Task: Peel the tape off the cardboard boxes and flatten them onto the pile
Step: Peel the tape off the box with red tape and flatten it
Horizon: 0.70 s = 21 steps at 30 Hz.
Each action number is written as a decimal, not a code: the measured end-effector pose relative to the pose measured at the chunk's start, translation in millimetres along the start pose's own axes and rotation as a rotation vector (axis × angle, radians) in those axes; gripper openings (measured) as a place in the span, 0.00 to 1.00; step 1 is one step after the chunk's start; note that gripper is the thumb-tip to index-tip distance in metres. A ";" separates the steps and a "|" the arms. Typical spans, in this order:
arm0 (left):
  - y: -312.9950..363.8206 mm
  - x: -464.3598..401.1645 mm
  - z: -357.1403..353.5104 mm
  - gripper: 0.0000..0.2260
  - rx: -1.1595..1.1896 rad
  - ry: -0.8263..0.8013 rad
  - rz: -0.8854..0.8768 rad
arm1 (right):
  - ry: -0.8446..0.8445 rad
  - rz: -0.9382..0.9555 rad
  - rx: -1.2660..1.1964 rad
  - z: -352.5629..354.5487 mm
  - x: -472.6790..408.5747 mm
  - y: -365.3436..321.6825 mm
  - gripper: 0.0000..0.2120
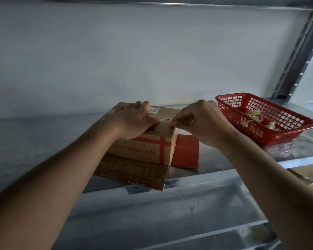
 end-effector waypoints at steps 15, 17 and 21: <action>-2.9 1.0 -1.5 0.28 0.057 0.026 0.000 | -0.347 0.199 0.387 5.4 -41.4 -8.0 0.07; -3.6 0.2 -2.2 0.26 0.055 0.035 0.004 | -0.319 0.194 0.368 2.5 -41.5 -3.8 0.08; -3.0 -3.2 -3.5 0.23 0.022 0.033 -0.004 | -0.226 0.145 0.277 -0.8 -41.4 8.3 0.10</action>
Point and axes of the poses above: each hand's wrist, its own x-axis away from the middle knuckle, its own z-axis out of the back of the hand, y = z × x, the point moved 2 cm from there along -x, towards the middle knuckle, and after that the axes turned 1 degree about -z, right-handed, at the moved point
